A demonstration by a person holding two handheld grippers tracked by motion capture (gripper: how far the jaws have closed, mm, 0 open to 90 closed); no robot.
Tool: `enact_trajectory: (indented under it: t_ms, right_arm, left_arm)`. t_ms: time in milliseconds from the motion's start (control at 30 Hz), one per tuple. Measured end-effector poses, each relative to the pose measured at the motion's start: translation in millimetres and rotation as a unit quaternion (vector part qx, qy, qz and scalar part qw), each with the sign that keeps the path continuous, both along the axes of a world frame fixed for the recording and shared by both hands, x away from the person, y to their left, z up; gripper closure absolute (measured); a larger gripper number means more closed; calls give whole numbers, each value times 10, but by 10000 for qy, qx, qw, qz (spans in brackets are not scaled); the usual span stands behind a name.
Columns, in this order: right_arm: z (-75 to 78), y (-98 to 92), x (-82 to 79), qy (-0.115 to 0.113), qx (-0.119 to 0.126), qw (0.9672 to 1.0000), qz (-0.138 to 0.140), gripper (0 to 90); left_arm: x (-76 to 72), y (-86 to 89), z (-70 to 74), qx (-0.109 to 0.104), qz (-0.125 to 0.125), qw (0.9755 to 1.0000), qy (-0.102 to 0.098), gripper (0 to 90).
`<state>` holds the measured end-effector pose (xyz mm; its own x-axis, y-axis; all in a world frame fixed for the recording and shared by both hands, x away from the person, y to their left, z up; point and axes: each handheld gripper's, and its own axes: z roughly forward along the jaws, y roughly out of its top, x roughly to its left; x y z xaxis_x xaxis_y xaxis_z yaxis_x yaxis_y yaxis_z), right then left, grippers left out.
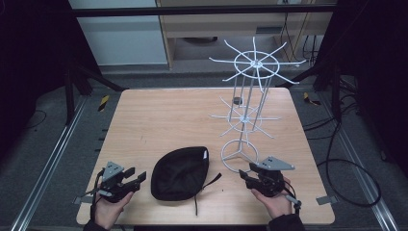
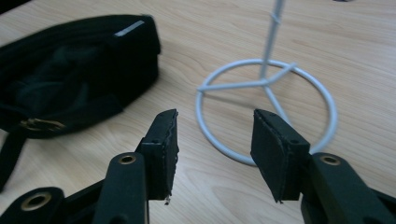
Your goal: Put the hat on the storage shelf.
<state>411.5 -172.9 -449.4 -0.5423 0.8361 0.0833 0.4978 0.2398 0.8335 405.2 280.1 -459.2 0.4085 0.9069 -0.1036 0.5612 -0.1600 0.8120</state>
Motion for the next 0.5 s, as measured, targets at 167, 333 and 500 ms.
enact_trajectory:
  t_ms: [167, 333, 500]
  right_arm:
    - [57, 198, 32, 31, -20, 9997, 241, 536]
    - [119, 417, 108, -9, -37, 9991, 427, 546]
    - [165, 658, 230, -11, -86, 9987, 502, 533]
  left_arm:
    - [-7, -51, -6, -18, -42, 9999, 127, 494]
    - [-21, -128, -4, 26, -143, 9997, 183, 512]
    - [-5, -183, -22, 60, -204, 9993, 314, 539]
